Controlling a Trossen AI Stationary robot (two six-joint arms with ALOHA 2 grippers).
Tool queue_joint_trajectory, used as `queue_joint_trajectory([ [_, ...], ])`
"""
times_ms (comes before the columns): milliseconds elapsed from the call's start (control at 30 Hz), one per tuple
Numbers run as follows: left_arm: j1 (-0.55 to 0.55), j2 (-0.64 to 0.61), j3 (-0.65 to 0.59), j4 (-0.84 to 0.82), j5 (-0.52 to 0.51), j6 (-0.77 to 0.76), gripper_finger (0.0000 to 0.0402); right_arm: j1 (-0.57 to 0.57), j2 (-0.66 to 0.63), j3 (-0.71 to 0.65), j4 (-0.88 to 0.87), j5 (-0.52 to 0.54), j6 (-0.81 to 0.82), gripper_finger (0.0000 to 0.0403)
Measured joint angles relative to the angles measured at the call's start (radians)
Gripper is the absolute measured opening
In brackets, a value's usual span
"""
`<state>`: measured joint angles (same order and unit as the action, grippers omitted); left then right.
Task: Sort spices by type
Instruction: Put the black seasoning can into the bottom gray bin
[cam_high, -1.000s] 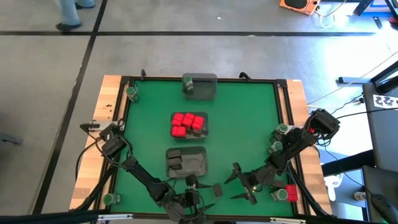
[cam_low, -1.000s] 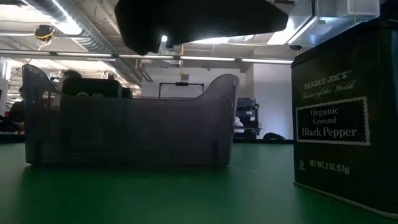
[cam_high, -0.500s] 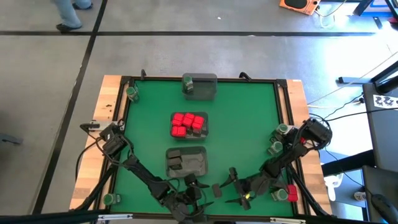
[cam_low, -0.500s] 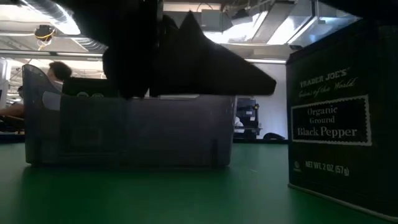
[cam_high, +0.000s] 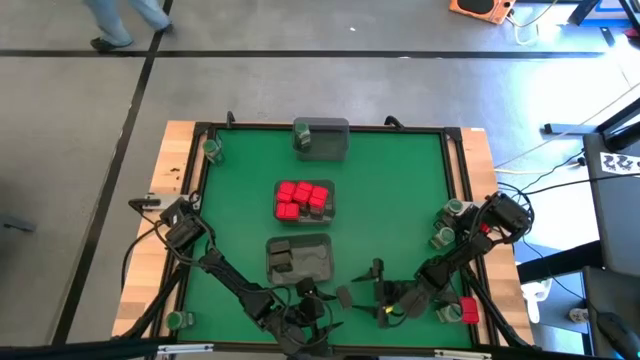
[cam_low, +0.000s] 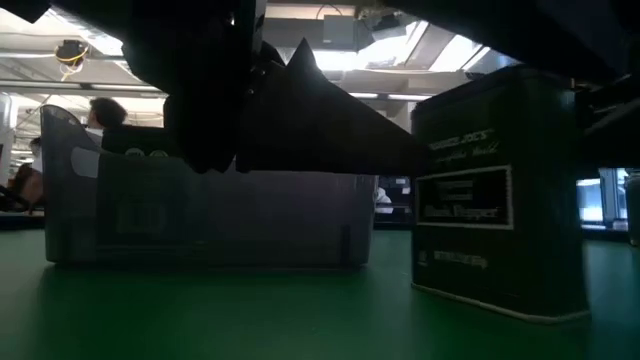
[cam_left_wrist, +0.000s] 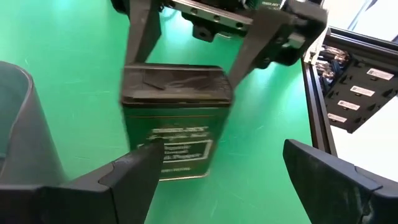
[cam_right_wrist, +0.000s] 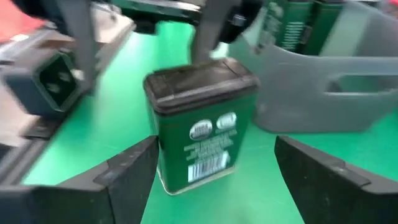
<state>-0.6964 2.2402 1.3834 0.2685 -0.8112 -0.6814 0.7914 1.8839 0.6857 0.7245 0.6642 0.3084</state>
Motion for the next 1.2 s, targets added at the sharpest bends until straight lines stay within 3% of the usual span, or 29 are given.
queue_joint_trajectory([
  [267, 0.000, 0.000, 0.000, 0.000, 0.000, -0.008, 0.0326, 0.000, -0.003, 0.000, -0.072, 0.153, 0.000, 0.0319],
  [433, 0.000, 0.000, 0.000, -0.004, 0.000, -0.028, 0.0326, 0.000, -0.084, 0.000, -0.205, 0.234, 0.019, 0.0319],
  [533, -0.010, 0.000, 0.000, -0.004, -0.001, -0.027, 0.0326, 0.000, -0.175, -0.001, -0.302, 0.206, 0.045, 0.0319],
  [600, -0.018, 0.000, 0.000, -0.004, -0.001, -0.028, 0.0326, 0.000, -0.226, -0.001, -0.330, 0.112, 0.047, 0.0319],
  [667, -0.026, 0.000, 0.000, 0.000, -0.001, -0.028, 0.0326, 0.000, -0.254, 0.000, -0.317, 0.014, 0.049, 0.0319],
  [767, -0.039, 0.000, 0.000, 0.001, -0.001, -0.049, 0.0326, 0.001, -0.260, 0.000, -0.254, -0.052, 0.073, 0.0319],
  [1200, -0.051, -0.003, 0.000, -0.028, -0.008, -0.052, 0.0326, -0.015, -0.069, 0.118, -0.205, 0.050, 0.106, 0.0319],
])
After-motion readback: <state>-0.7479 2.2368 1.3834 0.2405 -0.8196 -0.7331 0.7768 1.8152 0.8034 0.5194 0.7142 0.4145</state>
